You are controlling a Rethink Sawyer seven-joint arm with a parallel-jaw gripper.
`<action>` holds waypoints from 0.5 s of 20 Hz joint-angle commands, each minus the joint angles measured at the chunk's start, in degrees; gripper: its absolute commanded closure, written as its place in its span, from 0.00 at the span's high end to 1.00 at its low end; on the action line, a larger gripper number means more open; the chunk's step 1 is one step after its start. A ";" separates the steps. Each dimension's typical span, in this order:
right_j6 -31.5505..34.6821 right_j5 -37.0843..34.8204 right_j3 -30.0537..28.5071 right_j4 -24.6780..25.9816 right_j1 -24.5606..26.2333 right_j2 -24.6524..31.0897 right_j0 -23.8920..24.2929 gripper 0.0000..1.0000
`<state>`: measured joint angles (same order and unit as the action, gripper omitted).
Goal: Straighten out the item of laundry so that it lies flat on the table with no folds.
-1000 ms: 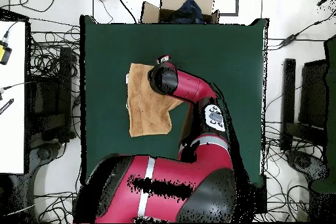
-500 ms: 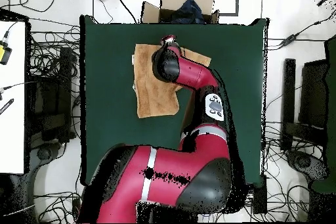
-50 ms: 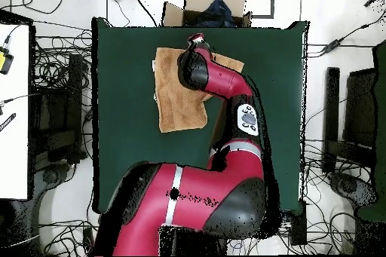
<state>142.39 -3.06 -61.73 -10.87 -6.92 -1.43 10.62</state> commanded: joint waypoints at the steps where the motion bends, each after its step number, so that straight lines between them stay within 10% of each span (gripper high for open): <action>1: 5.61 -13.26 -18.78 0.54 -9.86 -2.16 -1.79 1.00; 10: 4.37 -28.33 -26.71 -0.44 -23.49 -2.96 -1.22 1.00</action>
<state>142.39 -21.40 -78.16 -10.86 -21.41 -3.48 9.79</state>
